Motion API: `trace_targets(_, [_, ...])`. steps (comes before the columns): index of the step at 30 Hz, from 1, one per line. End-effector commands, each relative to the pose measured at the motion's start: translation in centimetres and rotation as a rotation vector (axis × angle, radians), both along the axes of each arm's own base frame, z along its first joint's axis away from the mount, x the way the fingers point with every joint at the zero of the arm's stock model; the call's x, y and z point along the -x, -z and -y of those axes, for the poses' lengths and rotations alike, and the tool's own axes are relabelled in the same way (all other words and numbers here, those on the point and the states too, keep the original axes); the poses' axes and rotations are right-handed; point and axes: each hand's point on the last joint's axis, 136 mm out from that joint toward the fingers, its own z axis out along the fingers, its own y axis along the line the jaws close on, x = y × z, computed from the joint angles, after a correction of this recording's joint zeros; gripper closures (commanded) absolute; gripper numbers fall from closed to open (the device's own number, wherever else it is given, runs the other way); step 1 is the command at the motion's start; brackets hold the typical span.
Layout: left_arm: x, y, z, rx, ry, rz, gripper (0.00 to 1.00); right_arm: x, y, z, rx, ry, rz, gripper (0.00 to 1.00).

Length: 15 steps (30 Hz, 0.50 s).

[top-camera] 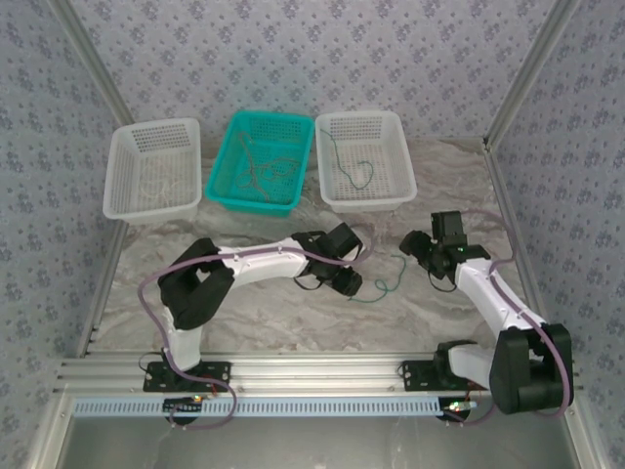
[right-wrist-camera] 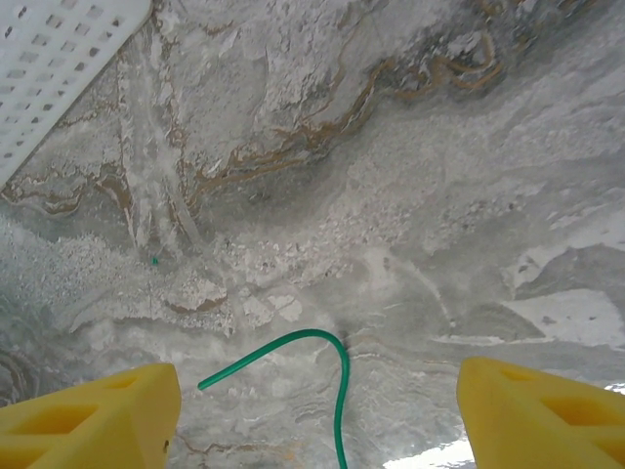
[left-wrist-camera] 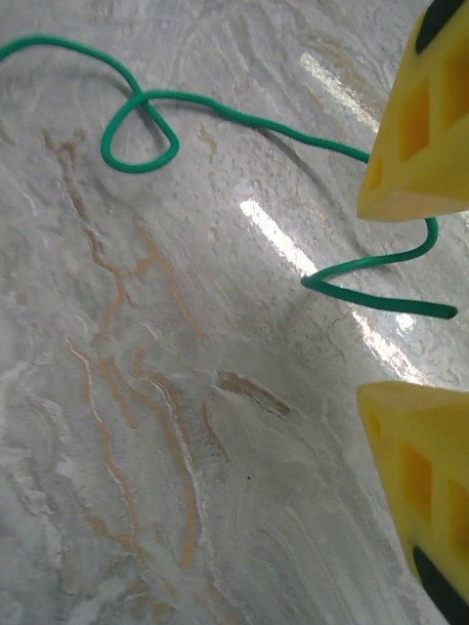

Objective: Untangle the cables
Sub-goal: Pick up the cable from the center of the table.

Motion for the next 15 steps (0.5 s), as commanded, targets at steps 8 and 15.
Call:
trace_targets(8, [-0.1,0.1,1.2,0.024,0.011,-0.007,0.67,0.5,1.6,-0.9,-0.063,-0.017,-0.052,0.22])
trace_targets(15, [-0.1,-0.5,2.0,0.069,0.021,-0.004,0.99,1.2,3.9,-0.8,0.018,-0.042,-0.146,0.3])
